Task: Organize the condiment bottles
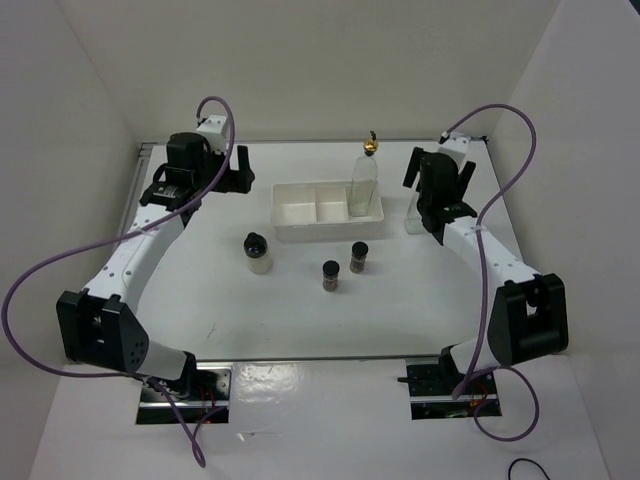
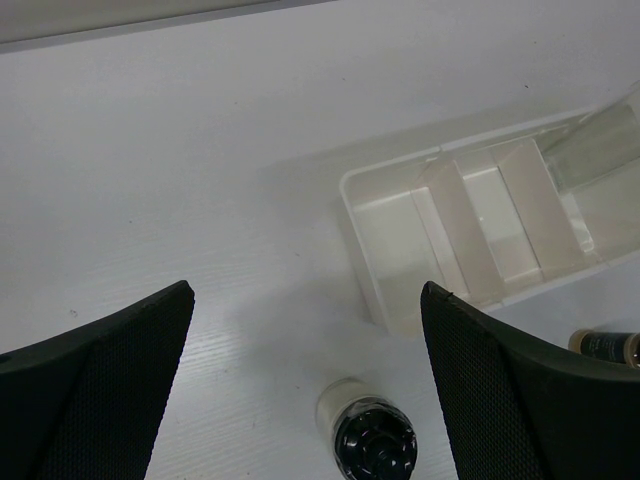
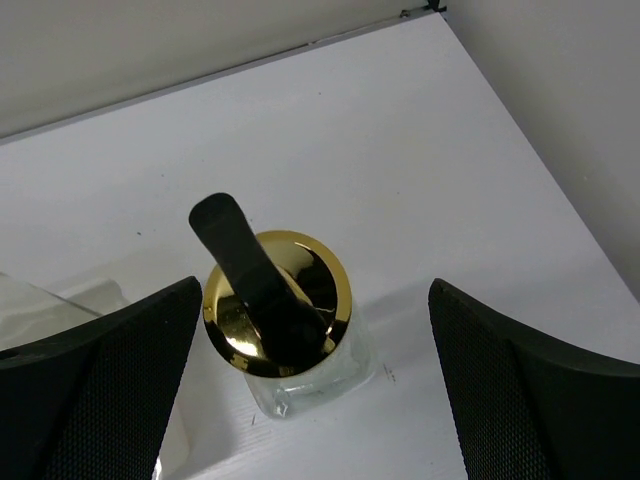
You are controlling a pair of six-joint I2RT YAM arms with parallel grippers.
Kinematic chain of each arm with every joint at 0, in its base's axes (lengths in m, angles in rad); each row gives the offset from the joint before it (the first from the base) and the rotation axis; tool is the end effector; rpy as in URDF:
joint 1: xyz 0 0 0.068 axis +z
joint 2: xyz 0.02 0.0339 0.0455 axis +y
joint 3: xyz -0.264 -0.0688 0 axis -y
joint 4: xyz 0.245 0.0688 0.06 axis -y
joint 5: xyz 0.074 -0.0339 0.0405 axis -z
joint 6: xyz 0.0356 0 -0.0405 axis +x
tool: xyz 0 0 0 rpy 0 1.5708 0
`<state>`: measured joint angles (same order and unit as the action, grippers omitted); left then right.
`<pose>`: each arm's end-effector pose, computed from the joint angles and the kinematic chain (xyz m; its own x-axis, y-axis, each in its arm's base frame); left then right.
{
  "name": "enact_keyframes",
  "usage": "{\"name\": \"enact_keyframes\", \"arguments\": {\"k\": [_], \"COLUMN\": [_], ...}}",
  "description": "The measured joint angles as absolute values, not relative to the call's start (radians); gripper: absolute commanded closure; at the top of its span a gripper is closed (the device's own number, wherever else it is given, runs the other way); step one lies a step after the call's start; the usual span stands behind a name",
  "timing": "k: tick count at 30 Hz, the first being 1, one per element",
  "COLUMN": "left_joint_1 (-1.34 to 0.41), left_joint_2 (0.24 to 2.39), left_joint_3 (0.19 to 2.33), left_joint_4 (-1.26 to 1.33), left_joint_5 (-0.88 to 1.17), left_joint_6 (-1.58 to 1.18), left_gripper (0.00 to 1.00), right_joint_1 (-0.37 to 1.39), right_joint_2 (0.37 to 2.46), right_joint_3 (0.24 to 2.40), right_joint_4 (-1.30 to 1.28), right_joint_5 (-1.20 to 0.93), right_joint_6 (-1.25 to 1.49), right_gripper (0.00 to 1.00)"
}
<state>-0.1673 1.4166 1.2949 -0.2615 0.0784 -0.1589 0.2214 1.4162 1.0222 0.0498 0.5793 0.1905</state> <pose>0.3264 -0.0579 0.3632 -0.4016 -0.0922 -0.9112 0.1763 0.9685 -0.1757 0.3226 0.0526 0.3007 -0.2629 0.1033 -0.9593 0.3755 0.9268 -0.0031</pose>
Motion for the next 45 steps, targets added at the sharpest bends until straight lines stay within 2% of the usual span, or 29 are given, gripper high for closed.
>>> {"name": "enact_keyframes", "arguments": {"k": [6,8,9,13,18,19,23,25,26,29,35,45], "left_joint_1": [-0.167,-0.167,-0.167,-0.167,-0.167,-0.167,-0.167,-0.167,-0.167,-0.167,-0.167,-0.167], "left_joint_2": [1.438,1.447,1.451,1.470,1.473,1.473,1.477,1.478,1.479,1.481,1.484,1.483], "left_joint_3": [1.314,1.321,1.324,1.336,1.341,1.343,1.354,1.354,1.354,1.354,1.354,1.354], "left_joint_4": [-0.261,-0.261,-0.260,-0.260,-0.261,-0.261,-0.261,-0.260,-0.260,-0.260,-0.260,-0.259], "left_joint_5": [0.075,0.074,0.073,0.071,0.071,0.071,0.071,0.071,0.071,0.071,0.071,0.072], "left_joint_6": [-0.159,-0.159,-0.159,-0.159,-0.159,-0.159,-0.159,-0.159,-0.159,-0.159,-0.159,-0.159], "left_gripper": [0.00,0.00,0.00,0.00,0.00,0.00,0.00,0.00,0.00,0.00,0.00,0.00], "right_joint_1": [0.220,0.216,0.215,0.212,0.204,0.204,0.201,0.198,0.197,0.194,0.193,0.193], "right_joint_2": [1.447,1.451,1.454,1.475,1.485,1.488,1.496,1.496,1.496,1.496,1.497,1.477], "right_joint_3": [1.034,1.036,1.039,1.050,1.051,1.052,1.060,1.060,1.061,1.061,1.065,1.085], "right_joint_4": [0.077,0.084,0.087,0.106,0.113,0.112,0.120,0.120,0.122,0.125,0.120,0.072], "right_joint_5": [0.577,0.577,0.577,0.576,0.574,0.574,0.562,0.554,0.550,0.541,0.539,0.527], "right_joint_6": [0.166,0.163,0.162,0.158,0.157,0.157,0.155,0.151,0.149,0.148,0.148,0.148], "right_gripper": [0.02,0.06,0.13,0.27,0.34,0.41,0.49,0.57,0.67,0.80,1.00,1.00]}}
